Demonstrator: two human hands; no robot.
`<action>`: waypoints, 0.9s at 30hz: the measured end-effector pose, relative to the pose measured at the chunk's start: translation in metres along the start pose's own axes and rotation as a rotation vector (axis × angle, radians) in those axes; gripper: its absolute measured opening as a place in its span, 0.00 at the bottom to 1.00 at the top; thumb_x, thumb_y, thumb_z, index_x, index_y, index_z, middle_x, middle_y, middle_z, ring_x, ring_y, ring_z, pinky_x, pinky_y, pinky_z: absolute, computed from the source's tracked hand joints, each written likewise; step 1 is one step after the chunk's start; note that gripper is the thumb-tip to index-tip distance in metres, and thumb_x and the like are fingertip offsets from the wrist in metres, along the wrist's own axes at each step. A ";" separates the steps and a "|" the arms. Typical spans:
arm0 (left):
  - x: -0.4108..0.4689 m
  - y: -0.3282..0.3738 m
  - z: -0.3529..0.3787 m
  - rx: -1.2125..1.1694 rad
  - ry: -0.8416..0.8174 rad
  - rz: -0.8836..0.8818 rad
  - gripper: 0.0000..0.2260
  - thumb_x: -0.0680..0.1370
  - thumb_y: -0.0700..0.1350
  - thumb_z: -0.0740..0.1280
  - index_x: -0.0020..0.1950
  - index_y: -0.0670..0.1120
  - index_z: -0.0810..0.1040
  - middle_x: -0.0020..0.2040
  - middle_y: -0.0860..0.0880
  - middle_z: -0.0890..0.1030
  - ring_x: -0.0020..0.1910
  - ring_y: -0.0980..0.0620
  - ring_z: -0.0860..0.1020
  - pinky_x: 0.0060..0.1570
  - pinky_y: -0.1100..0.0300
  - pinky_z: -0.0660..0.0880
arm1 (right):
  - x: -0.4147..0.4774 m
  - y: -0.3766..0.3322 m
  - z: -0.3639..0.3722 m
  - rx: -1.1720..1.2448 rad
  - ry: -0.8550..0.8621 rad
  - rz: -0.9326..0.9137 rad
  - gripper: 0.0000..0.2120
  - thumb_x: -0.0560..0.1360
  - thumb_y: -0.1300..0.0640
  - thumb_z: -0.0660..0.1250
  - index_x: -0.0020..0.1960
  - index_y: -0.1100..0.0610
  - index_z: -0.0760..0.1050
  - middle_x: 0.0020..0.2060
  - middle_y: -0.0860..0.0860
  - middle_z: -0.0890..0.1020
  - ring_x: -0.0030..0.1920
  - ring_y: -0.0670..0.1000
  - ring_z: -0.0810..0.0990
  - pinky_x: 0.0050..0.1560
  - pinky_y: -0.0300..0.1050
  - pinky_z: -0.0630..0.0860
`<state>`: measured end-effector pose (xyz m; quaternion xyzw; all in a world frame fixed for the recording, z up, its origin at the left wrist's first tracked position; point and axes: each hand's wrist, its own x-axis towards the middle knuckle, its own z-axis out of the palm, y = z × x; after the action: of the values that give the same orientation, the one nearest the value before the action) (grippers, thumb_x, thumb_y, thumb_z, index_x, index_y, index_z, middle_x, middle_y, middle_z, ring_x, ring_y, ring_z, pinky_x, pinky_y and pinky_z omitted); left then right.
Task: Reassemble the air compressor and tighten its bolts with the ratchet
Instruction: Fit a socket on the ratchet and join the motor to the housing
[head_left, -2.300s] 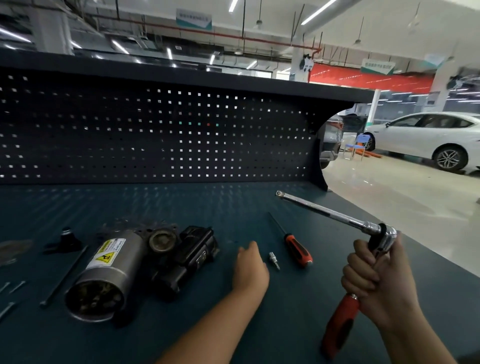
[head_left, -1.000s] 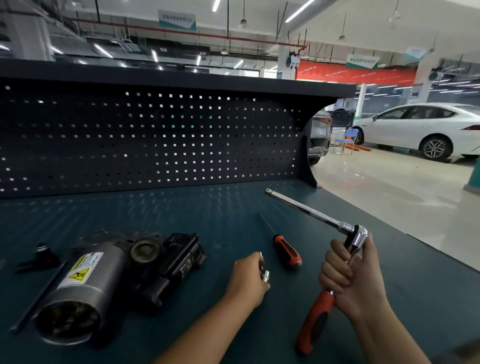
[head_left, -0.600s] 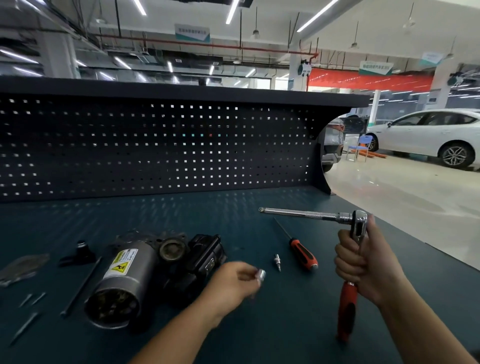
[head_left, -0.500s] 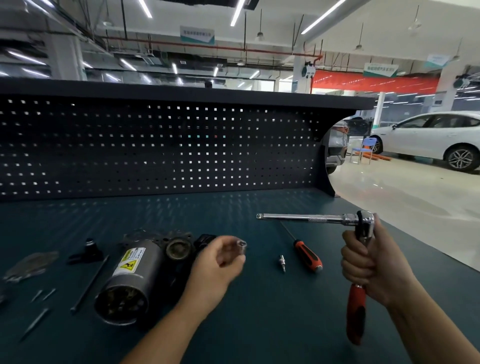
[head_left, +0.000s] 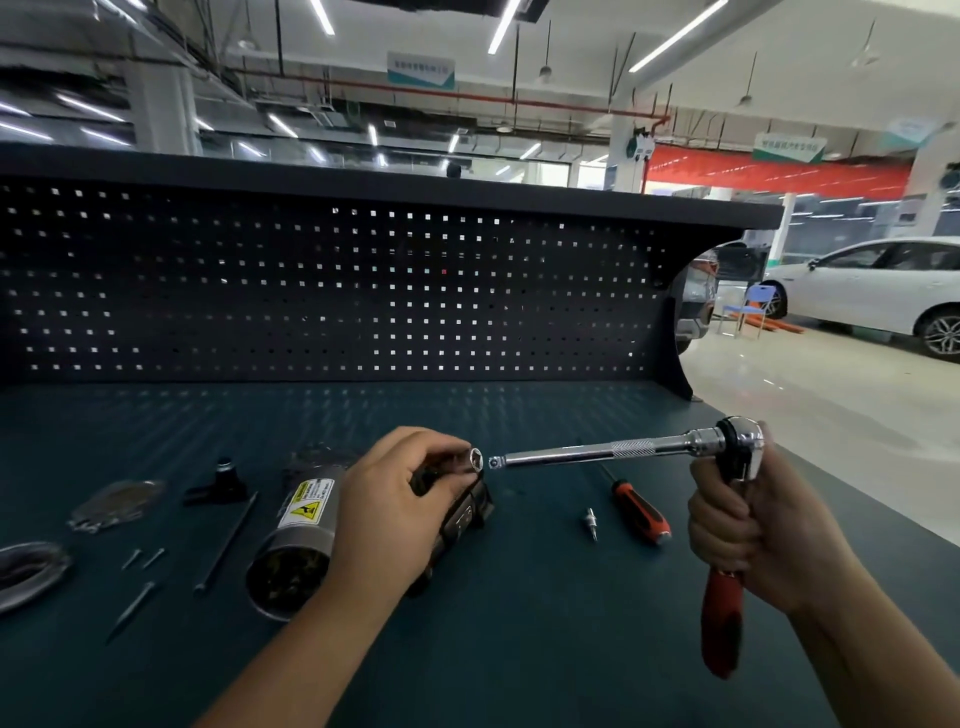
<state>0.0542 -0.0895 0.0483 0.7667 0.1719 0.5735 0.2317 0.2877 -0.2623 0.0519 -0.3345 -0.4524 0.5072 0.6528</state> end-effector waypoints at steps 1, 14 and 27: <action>0.000 0.001 0.000 0.002 0.001 0.001 0.17 0.65 0.34 0.77 0.43 0.56 0.81 0.41 0.61 0.80 0.43 0.63 0.79 0.45 0.74 0.73 | 0.000 0.001 0.004 -0.051 0.042 -0.001 0.28 0.72 0.32 0.63 0.29 0.55 0.64 0.20 0.49 0.56 0.20 0.47 0.54 0.20 0.37 0.56; -0.004 0.006 -0.009 0.094 -0.025 0.065 0.11 0.64 0.34 0.78 0.43 0.46 0.84 0.41 0.59 0.78 0.42 0.59 0.77 0.45 0.70 0.72 | -0.002 0.001 0.028 -0.127 0.180 0.007 0.31 0.61 0.27 0.70 0.26 0.54 0.66 0.19 0.47 0.57 0.20 0.46 0.50 0.20 0.33 0.54; -0.005 -0.005 -0.017 0.261 -0.304 0.145 0.12 0.76 0.42 0.68 0.48 0.54 0.65 0.36 0.60 0.70 0.37 0.61 0.72 0.33 0.69 0.65 | 0.002 0.004 0.055 -0.123 0.283 0.057 0.36 0.58 0.21 0.62 0.30 0.56 0.66 0.20 0.47 0.58 0.19 0.43 0.52 0.21 0.31 0.51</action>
<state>0.0365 -0.0855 0.0451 0.8782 0.1521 0.4395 0.1118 0.2352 -0.2602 0.0691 -0.4550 -0.3763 0.4446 0.6735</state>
